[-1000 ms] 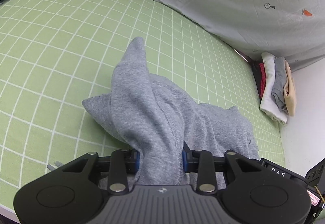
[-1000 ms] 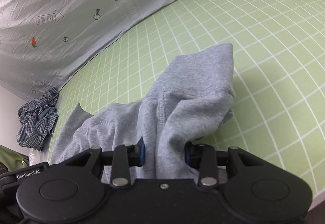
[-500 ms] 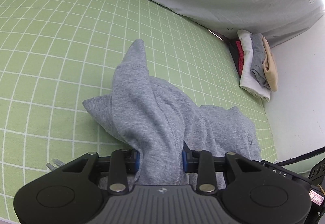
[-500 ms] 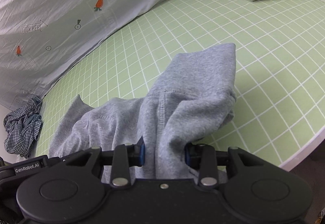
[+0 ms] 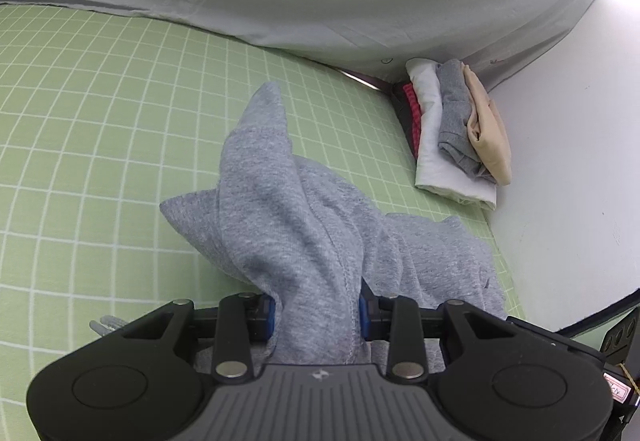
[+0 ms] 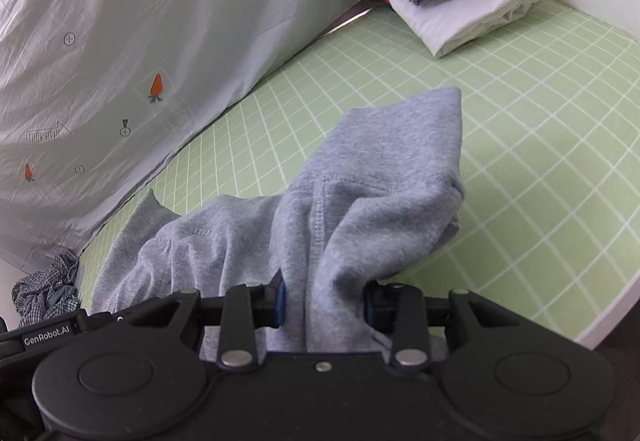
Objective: Fold clothes
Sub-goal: 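Grasp the folded hoodie with both grippers and lift it, then place the folded hoodie on top of the clothes stack and open both grippers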
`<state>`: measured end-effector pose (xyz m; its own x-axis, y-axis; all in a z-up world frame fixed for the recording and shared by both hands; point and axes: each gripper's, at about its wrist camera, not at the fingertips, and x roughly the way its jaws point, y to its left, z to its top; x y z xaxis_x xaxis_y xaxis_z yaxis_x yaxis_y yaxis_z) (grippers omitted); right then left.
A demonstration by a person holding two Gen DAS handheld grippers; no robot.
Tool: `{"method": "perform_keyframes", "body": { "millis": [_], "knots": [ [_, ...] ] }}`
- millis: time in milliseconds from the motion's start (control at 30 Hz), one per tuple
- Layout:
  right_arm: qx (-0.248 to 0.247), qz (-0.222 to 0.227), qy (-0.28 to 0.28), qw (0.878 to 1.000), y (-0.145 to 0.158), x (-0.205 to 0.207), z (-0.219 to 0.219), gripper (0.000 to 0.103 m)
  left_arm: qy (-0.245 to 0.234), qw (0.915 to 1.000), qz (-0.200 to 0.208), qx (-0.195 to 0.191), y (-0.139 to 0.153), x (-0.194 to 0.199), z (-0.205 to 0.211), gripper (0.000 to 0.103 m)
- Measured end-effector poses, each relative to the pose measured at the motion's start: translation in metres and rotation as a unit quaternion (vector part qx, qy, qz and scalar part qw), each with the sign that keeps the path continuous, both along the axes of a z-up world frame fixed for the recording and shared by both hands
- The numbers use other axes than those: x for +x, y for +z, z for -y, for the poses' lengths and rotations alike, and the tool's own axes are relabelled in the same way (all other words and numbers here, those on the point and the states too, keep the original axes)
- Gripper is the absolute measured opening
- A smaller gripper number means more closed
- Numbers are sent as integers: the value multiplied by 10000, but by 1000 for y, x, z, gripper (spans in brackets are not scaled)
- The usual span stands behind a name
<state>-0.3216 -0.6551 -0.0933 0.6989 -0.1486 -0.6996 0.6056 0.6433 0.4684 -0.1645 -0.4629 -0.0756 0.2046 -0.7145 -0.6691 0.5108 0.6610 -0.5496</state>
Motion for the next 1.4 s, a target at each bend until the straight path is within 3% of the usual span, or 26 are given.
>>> {"method": "perform_keyframes", "body": {
  "millis": [200,400,700,733,767,800,833,900,933,1000,1033,1100,1200,1267,1333,1400],
  "knots": [
    [-589,280,219,9976,29,-19,111,35,154,9988,165,-443,16,-23,103,36],
    [-1303,612,186,9894,79,-29,212,35,-75,9941,596,-907,65,-15,209,36],
    [-2510,1287,26,9594,146,15,342,34,-184,9799,1284,-1518,121,54,345,37],
    [-2605,1342,-12,9561,147,24,356,34,-133,9799,1356,-1454,118,66,361,40],
    [-2700,1396,-50,9527,148,34,369,35,-33,9814,1392,-1321,112,80,375,48],
    [-2780,1385,-134,9505,145,45,382,43,79,9831,1448,-1117,104,93,389,57],
    [-2868,1225,-225,9499,137,60,397,56,219,9849,1495,-843,95,106,398,59],
    [-3051,686,-401,9490,115,93,424,66,413,9865,1532,-404,77,125,412,59],
    [-3135,310,-498,9478,103,109,434,66,451,9870,1518,-265,68,131,415,59],
    [-3447,-13,-801,9353,89,120,435,67,526,9875,1489,12,52,143,421,60],
    [-3614,-133,-963,9273,83,124,433,73,564,9874,1474,151,44,149,424,62],
    [-3958,-102,-1240,9099,77,123,422,85,638,9874,1419,299,32,154,426,69],
    [-4341,34,-1314,8912,68,118,409,88,663,9882,1315,427,17,159,427,73],
    [-4018,5,-905,9112,58,123,417,90,624,9887,1279,462,12,161,427,78],
    [-3426,73,-864,9355,46,125,431,90,554,9876,1379,500,15,147,419,79],
    [-3093,204,-935,9461,44,122,439,90,483,9864,1481,532,21,141,411,83]
  ]
}}
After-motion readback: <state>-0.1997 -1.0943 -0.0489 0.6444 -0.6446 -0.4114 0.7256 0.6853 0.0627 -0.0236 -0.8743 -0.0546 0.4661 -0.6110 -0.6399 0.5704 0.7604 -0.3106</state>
